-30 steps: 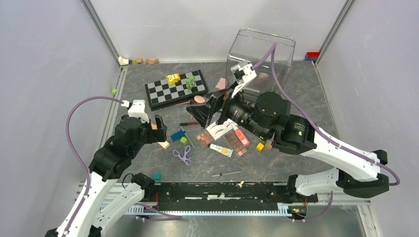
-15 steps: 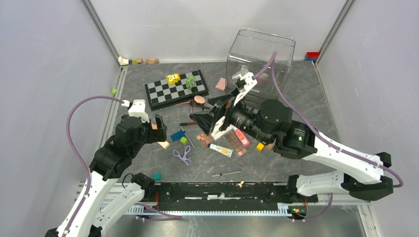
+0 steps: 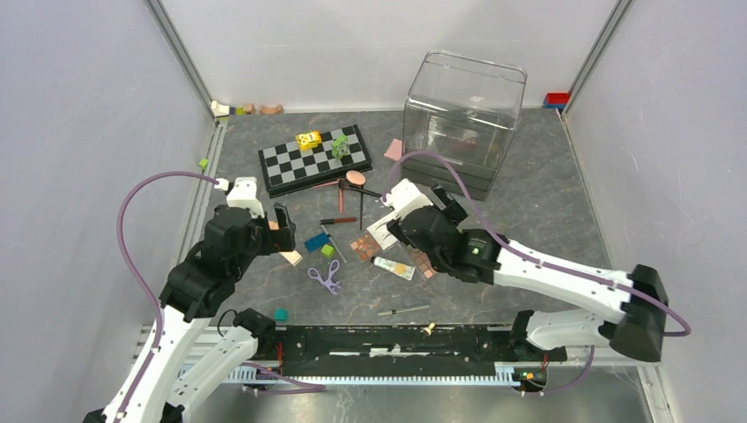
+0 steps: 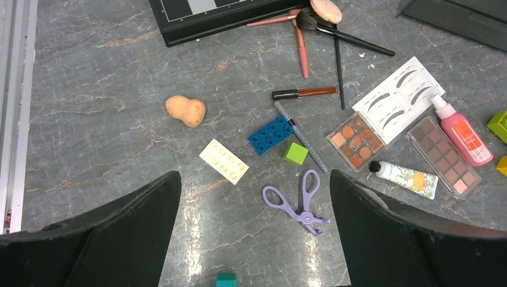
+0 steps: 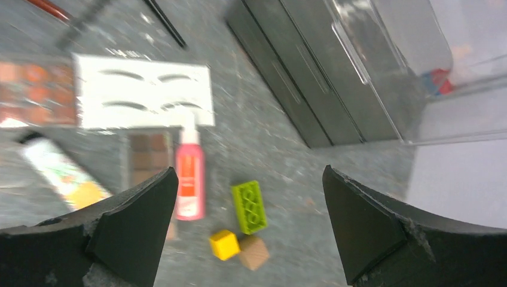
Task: Organize the makeup
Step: Open the drawer in the storage box.
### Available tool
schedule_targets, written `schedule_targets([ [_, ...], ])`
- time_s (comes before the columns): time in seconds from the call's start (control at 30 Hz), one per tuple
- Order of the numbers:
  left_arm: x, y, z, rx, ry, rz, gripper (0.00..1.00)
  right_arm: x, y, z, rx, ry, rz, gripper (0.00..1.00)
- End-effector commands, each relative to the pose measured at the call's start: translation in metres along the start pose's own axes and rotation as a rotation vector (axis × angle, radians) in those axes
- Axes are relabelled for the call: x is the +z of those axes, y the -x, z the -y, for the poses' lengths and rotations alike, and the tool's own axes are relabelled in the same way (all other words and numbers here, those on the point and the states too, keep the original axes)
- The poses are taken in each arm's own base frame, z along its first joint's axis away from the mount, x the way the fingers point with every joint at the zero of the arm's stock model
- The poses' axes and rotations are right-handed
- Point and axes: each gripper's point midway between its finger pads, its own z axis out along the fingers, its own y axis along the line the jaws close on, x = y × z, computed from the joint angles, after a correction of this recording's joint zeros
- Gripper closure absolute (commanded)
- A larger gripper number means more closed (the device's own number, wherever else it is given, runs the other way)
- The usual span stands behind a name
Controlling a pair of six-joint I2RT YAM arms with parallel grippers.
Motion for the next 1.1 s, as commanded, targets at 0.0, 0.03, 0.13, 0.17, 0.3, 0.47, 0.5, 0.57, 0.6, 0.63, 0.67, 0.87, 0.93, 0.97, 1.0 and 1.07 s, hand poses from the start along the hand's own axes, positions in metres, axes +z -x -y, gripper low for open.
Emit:
schedule_targets([
  [0.0, 0.001, 0.008, 0.002, -0.023, -0.005, 0.028, 0.0, 0.023, -0.035, 0.024, -0.249, -0.133, -0.146, 0.02],
  [0.03, 0.001, 0.007, 0.002, -0.023, -0.006, 0.027, 0.0, 0.029, -0.04, 0.025, -0.293, -0.146, -0.167, 0.04],
  [0.13, 0.001, 0.008, 0.002, -0.023, -0.006, 0.028, 0.0, 0.047, -0.052, 0.025, -0.414, -0.181, -0.233, 0.1],
  [0.17, 0.001, 0.007, 0.002, -0.022, -0.006, 0.027, 0.0, 0.052, -0.056, 0.027, -0.442, -0.203, -0.253, 0.12],
  [0.3, 0.002, 0.007, 0.003, -0.021, -0.008, 0.021, 0.0, 0.068, -0.062, 0.028, -0.494, -0.222, -0.275, 0.18],
  [0.47, 0.002, 0.006, 0.004, -0.019, -0.016, 0.02, 0.0, 0.084, -0.073, 0.029, -0.54, -0.255, -0.294, 0.24],
  [0.5, 0.002, 0.006, 0.004, -0.018, -0.017, 0.02, 0.0, 0.088, -0.075, 0.029, -0.546, -0.266, -0.3, 0.26],
  [0.57, 0.003, 0.006, 0.006, -0.016, -0.022, 0.016, 0.0, 0.094, -0.08, 0.028, -0.558, -0.275, -0.31, 0.29],
  [0.6, 0.004, 0.005, 0.006, -0.014, -0.023, 0.012, 0.0, 0.097, -0.083, 0.028, -0.562, -0.291, -0.312, 0.3],
  [0.63, 0.004, 0.005, 0.007, -0.012, -0.025, 0.008, 0.0, 0.099, -0.085, 0.029, -0.567, -0.307, -0.315, 0.3],
  [0.67, 0.005, 0.005, 0.007, -0.011, -0.026, 0.004, 0.0, 0.102, -0.089, 0.03, -0.576, -0.317, -0.322, 0.3],
  [0.87, 0.005, 0.005, 0.007, -0.011, -0.024, 0.006, 0.0, 0.116, -0.1, 0.036, -0.593, -0.419, -0.347, 0.3],
  [0.93, 0.005, 0.005, 0.007, -0.01, -0.026, 0.004, 0.0, 0.121, -0.103, 0.037, -0.61, -0.436, -0.351, 0.3],
  [0.97, 0.006, 0.004, 0.007, -0.01, -0.023, 0.001, 0.0, 0.123, -0.103, 0.039, -0.618, -0.45, -0.352, 0.31],
  [1.0, 0.006, 0.004, 0.007, -0.01, -0.023, 0.002, 0.0, 0.124, -0.105, 0.039, -0.628, -0.461, -0.355, 0.31],
  [1.07, 0.005, 0.005, 0.007, -0.01, -0.023, 0.003, 0.0, 0.128, -0.107, 0.04, -0.641, -0.468, -0.355, 0.32],
])
